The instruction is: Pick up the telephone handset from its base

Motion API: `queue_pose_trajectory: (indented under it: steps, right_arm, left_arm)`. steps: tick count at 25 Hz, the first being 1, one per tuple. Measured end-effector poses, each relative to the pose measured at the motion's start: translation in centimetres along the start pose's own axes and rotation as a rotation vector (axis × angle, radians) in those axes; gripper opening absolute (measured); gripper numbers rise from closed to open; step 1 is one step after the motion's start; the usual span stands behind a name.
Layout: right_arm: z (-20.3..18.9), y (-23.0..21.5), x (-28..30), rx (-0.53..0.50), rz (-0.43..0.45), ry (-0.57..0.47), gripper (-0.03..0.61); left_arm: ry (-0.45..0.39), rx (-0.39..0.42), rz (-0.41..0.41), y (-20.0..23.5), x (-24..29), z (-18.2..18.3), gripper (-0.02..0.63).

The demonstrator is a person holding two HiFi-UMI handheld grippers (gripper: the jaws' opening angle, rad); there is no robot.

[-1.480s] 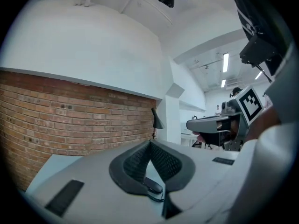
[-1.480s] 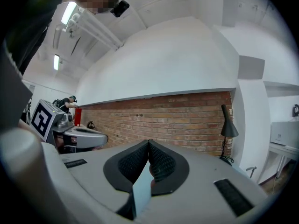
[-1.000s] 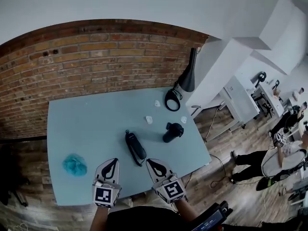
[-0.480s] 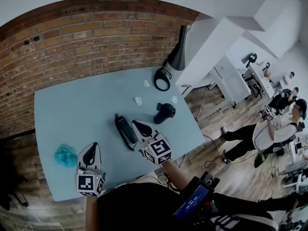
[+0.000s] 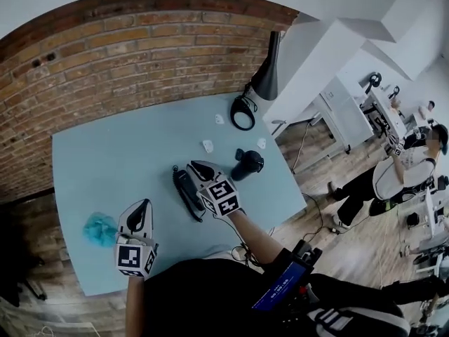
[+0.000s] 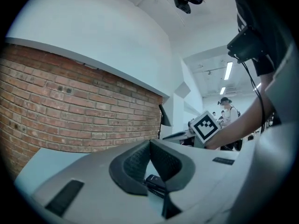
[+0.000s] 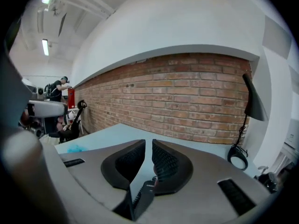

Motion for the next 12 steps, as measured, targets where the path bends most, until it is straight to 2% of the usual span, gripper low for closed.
queue_pose_trajectory:
  steps: [5, 7, 12]
  right_arm:
    - [-5.7, 0.1, 3.3, 0.033, 0.076, 0.176, 0.078]
    - [-8.2, 0.6, 4.2, 0.059, 0.091, 0.251, 0.126]
    - [-13.0, 1.6, 5.2, 0.073, 0.102, 0.401, 0.184]
  left_arm:
    - [0.025, -0.004, -0.004, 0.4, -0.1, -0.6, 0.020]
    - [0.039, -0.008, 0.005, 0.8, -0.3, -1.2, 0.020]
    - [0.040, -0.025, 0.035, 1.9, -0.8, -1.3, 0.020]
Point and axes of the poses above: the fingertips, and each gripper's own axes: x forward along the fingers, y to its left, z out of its top, the point moved 4 cm from there along -x, backward along the fingers, and after that the axes turned 10 degrees about -x, right-handed, at the moved point
